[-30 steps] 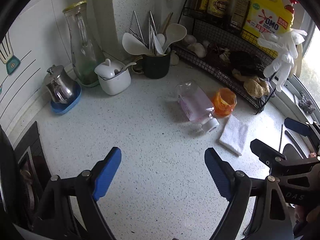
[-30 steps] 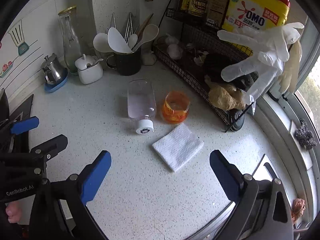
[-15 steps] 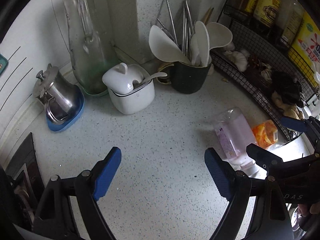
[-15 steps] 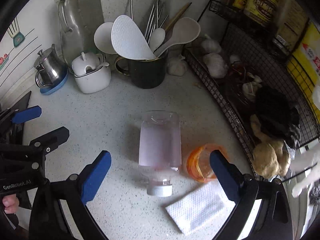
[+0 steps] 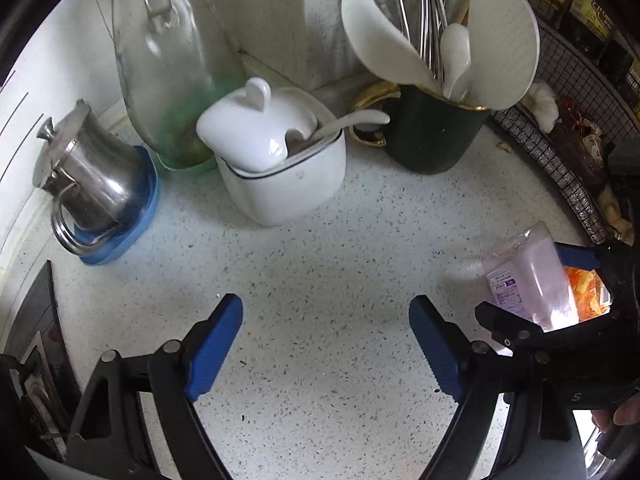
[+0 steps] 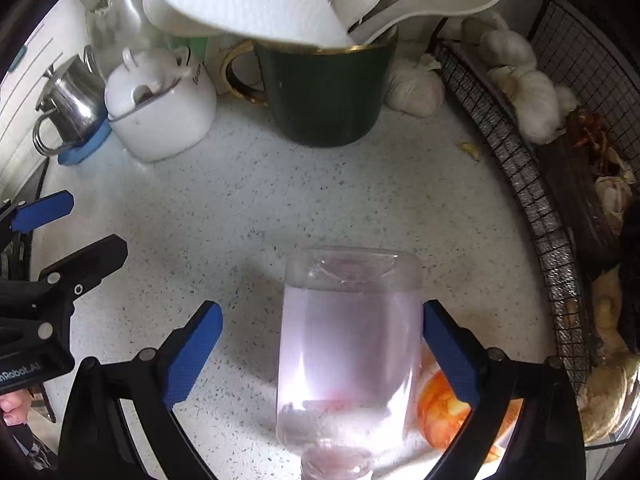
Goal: Collect trash
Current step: 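Grasp the pink plastic bottle with the right tool, then grasp the orange plastic cup with the left tool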
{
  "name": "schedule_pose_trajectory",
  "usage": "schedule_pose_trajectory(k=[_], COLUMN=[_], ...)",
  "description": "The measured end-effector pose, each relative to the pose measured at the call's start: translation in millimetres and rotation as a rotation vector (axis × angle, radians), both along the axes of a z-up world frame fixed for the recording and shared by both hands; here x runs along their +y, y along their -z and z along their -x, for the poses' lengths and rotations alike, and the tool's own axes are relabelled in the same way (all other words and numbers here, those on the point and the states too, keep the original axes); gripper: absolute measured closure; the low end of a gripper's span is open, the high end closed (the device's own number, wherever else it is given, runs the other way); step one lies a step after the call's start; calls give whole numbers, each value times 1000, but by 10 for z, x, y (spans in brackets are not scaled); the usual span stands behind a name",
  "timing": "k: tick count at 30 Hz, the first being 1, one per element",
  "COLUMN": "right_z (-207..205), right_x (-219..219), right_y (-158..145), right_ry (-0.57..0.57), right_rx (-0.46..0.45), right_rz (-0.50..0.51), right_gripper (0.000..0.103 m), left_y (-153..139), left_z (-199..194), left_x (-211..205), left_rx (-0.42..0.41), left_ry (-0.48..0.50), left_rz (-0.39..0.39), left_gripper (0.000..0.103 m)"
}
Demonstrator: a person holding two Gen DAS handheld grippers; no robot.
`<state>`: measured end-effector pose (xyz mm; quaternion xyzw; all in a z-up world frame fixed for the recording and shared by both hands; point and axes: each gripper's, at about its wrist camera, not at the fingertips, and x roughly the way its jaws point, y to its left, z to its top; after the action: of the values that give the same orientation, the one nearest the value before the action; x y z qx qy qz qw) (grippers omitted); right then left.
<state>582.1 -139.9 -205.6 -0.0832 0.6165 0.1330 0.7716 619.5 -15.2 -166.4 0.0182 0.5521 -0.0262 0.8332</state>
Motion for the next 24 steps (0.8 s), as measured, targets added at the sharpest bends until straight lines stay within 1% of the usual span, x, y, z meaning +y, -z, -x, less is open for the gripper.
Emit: schedule_pose_trajectory(k=[2, 4, 6, 7, 8, 9, 11, 15, 19, 22, 24], right_z=[25, 68, 108, 131, 157, 190, 272, 512, 805, 1016, 1165], right_x=[2, 14, 9, 13, 16, 20, 20, -27, -134, -257, -321], right_y=[39, 59, 78, 88, 97, 98, 83, -42, -291, -514, -637], right_ry=[6, 7, 0, -2, -4, -5, 4, 46, 113, 160, 190], right_rx=[9, 14, 20, 28, 34, 33, 27, 3, -3, -48, -75], right_rz=[-3, -2, 4, 0, -4, -3, -1, -23, -76, -68, -48], right_gripper=[4, 8, 23, 27, 32, 34, 35, 36, 36, 36, 36], left_y=[38, 59, 72, 76, 78, 78, 77, 3, -153, -294, -372], left_z=[17, 41, 73, 89, 114, 141, 190, 347, 512, 619, 685], left_x=[-3, 9, 24, 35, 37, 38, 43, 25, -16, -102, -201], left_rx=[12, 19, 25, 28, 29, 28, 35, 34, 14, 4, -5], left_ry=[4, 8, 9, 10, 15, 22, 29, 54, 113, 162, 198], left_rz=[2, 8, 8, 5, 0, -9, -12, 23, 62, 85, 85], left_gripper=[19, 19, 19, 19, 19, 19, 19, 19, 19, 19, 19])
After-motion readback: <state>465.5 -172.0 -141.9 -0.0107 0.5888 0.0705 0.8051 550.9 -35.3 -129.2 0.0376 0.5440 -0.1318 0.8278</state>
